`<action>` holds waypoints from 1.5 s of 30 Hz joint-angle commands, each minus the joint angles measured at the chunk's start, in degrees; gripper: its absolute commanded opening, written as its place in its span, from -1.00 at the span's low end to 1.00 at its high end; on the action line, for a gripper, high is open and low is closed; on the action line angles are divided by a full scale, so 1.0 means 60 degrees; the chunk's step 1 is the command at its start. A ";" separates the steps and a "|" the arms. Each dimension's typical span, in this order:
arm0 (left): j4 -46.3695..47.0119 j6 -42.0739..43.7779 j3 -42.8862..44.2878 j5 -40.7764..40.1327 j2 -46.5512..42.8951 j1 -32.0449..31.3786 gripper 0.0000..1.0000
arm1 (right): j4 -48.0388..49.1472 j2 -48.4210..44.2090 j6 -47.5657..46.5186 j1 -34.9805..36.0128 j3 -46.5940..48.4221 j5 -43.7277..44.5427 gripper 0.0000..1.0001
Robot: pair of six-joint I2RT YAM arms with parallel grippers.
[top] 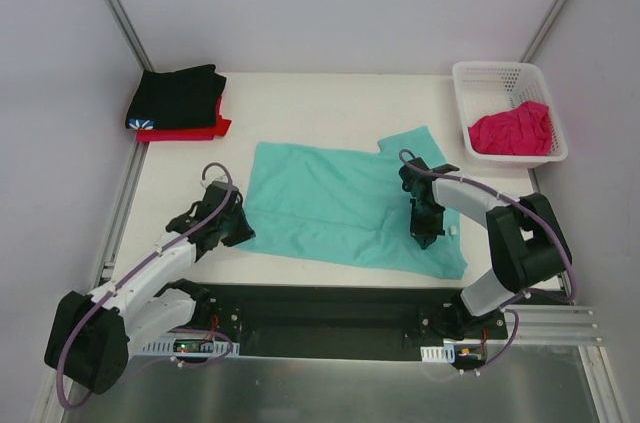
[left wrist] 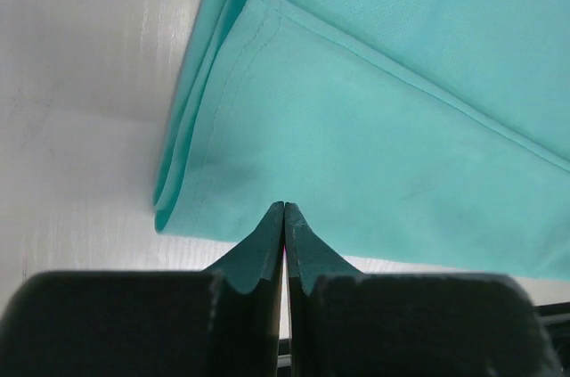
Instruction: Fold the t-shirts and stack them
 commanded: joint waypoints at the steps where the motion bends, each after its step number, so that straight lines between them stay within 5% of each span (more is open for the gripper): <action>1: -0.1021 -0.0265 -0.0074 -0.0134 -0.0779 -0.0074 -1.00 | -0.0448 -0.0274 -0.0036 0.0330 -0.0097 0.0185 -0.96; 8: -0.1139 0.0290 0.0758 -0.0162 -0.0286 -0.0132 -1.00 | -0.0975 -0.1064 0.0198 0.0696 0.0634 0.0976 -0.83; 12: -0.0934 0.0686 0.1127 -0.1128 0.0755 -0.0483 -1.00 | -0.1283 -0.1869 0.0301 0.0872 0.1482 0.1635 -0.41; 15: -0.0598 0.0731 0.1157 -0.1334 0.1649 -0.0542 -1.00 | -0.1722 -0.2324 0.0535 0.0858 0.1923 0.1958 -0.28; 30: -0.0655 -0.0615 0.0894 -0.1819 0.3072 -0.0791 -1.00 | -0.2221 -0.3729 0.0741 0.0872 0.1851 0.1505 -0.23; 45: -0.3232 -0.2052 -0.0176 -0.1862 0.0525 -0.1406 -1.00 | -0.2103 -0.4038 0.0361 0.0843 0.1646 0.1256 -0.19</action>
